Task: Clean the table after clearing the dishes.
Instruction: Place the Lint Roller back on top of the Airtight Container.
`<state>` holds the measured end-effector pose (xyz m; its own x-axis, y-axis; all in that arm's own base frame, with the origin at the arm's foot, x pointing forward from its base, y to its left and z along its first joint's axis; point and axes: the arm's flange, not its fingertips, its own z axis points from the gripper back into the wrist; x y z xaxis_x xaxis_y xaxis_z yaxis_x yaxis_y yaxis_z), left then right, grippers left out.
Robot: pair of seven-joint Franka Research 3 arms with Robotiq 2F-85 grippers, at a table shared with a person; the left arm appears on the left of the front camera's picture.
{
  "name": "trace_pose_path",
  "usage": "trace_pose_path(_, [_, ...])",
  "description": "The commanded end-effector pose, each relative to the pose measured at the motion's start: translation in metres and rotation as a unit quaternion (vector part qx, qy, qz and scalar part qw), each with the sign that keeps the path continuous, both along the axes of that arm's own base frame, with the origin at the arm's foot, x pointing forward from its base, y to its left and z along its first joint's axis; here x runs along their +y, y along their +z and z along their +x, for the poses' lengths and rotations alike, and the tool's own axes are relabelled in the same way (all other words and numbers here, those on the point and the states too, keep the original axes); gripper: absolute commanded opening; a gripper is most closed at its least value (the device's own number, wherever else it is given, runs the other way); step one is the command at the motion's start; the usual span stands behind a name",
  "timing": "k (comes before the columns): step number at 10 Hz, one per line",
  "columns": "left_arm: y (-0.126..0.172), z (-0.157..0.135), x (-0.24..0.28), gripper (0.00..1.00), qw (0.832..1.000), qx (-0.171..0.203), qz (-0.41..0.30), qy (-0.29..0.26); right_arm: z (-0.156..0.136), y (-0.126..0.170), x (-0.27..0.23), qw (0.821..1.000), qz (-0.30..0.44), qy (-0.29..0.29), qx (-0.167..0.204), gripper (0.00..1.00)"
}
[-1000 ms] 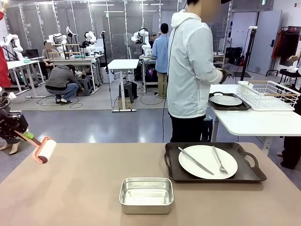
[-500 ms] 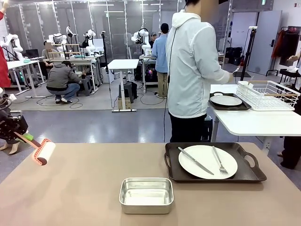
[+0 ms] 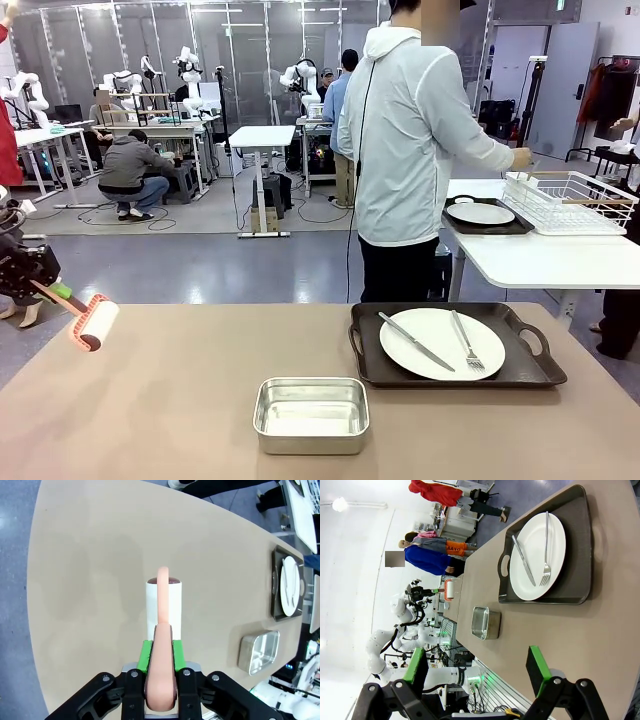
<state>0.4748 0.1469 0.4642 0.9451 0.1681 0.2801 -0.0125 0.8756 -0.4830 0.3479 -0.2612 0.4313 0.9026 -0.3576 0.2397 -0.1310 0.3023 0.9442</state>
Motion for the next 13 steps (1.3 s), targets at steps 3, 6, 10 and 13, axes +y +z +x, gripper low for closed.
trace_pose_path(3, [0.056,-0.008,-0.114,0.21,0.963,-0.081,0.151,-0.208,-0.002,0.003,0.0,1.0,0.003,0.002,-0.003,1.0])
trace_pose_path(6, [0.094,-0.052,-0.259,0.21,0.863,-0.128,0.243,-0.424,-0.002,0.003,0.0,1.0,0.003,0.002,-0.003,1.0])
trace_pose_path(10, [0.093,-0.104,-0.407,0.21,0.715,-0.112,0.269,-0.635,-0.002,0.003,0.0,1.0,0.003,0.002,-0.003,1.0])
trace_pose_path(13, [0.076,-0.107,-0.46,0.21,0.644,-0.119,0.243,-0.716,-0.002,0.003,0.0,1.0,0.003,0.002,-0.003,1.0])
